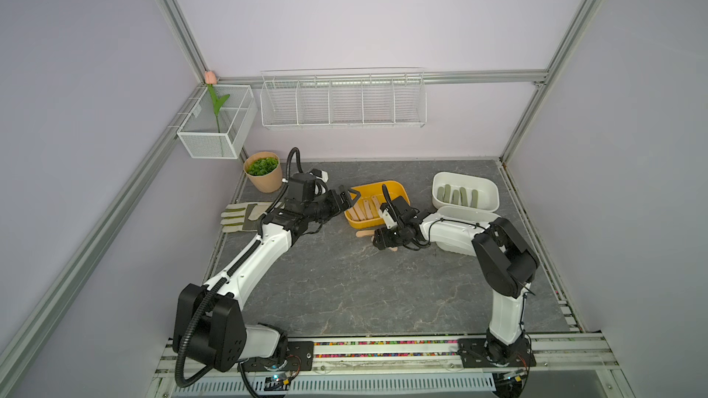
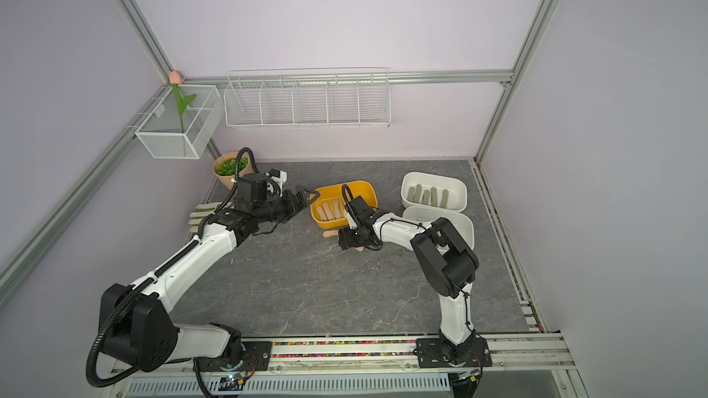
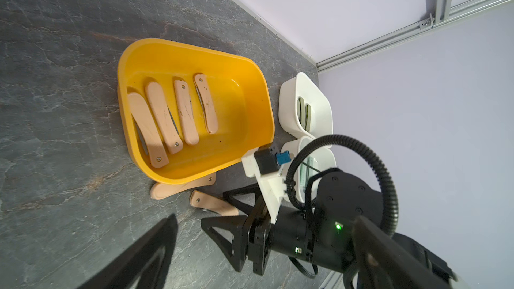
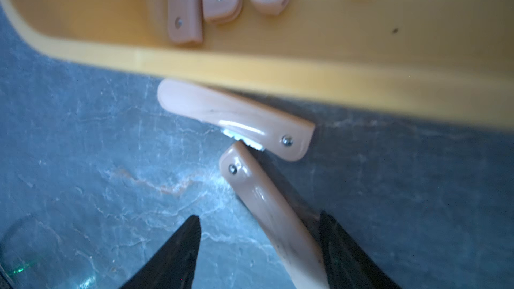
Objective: Place the fruit knives into the storage box by color
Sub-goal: Pick up the fruit knife from the center of the board.
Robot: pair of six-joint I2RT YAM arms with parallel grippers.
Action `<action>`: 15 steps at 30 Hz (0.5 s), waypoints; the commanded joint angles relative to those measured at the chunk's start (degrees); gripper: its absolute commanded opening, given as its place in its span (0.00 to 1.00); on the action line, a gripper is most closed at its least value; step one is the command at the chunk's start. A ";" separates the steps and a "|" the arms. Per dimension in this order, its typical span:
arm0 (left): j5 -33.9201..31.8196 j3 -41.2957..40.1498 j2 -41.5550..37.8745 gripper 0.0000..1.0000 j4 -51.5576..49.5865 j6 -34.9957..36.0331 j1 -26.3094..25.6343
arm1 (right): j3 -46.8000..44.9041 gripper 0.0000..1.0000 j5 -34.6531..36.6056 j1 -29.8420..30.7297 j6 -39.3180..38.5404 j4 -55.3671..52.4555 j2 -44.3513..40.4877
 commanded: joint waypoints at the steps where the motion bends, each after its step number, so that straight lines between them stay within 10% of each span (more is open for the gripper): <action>1: 0.62 0.55 0.04 0.99 1.06 -0.04 -0.32 | -4.31 0.70 1.92 1.71 1.63 -3.88 -1.22; 15: 1.18 0.13 1.06 0.99 2.64 -0.42 -0.30 | -5.02 0.63 16.67 5.89 0.00 -12.08 -0.62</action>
